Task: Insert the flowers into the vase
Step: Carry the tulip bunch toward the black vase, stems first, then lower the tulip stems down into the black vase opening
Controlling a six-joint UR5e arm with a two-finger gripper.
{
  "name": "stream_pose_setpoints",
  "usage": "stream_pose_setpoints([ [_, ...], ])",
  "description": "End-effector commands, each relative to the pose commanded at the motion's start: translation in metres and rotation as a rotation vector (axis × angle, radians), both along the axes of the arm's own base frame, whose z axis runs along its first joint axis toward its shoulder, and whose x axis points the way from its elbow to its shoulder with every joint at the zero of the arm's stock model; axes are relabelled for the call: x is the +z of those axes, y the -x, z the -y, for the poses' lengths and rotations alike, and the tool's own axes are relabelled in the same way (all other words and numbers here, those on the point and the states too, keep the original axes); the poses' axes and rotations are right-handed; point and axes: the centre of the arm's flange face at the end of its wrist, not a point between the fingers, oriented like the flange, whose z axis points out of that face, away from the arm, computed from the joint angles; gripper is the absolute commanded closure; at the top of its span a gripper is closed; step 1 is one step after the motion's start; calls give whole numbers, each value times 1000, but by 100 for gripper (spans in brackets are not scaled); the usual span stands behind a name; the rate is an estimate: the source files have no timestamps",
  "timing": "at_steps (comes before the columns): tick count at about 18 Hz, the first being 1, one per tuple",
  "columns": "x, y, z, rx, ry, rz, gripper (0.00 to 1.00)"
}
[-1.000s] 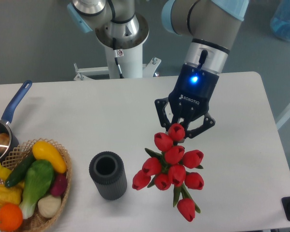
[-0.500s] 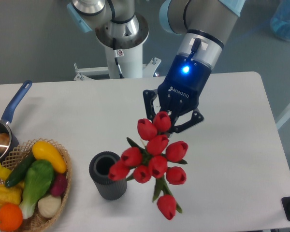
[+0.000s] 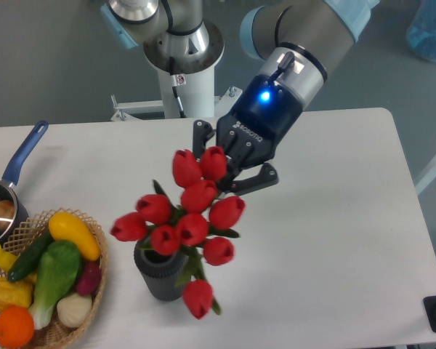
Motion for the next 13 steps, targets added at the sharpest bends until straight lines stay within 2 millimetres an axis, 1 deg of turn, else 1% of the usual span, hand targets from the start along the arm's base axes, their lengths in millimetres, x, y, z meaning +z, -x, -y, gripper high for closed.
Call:
stream_pose_setpoints([
  [2, -11, -4, 2, -40, -44, 20, 100],
  [4, -24, -5, 4, -45, -40, 45, 100],
  [6, -31, -8, 3, -48, -33, 55, 100],
  [9, -32, -10, 2, -55, -43, 37, 100],
  [13, -36, -5, 4, -52, -51, 20, 100],
])
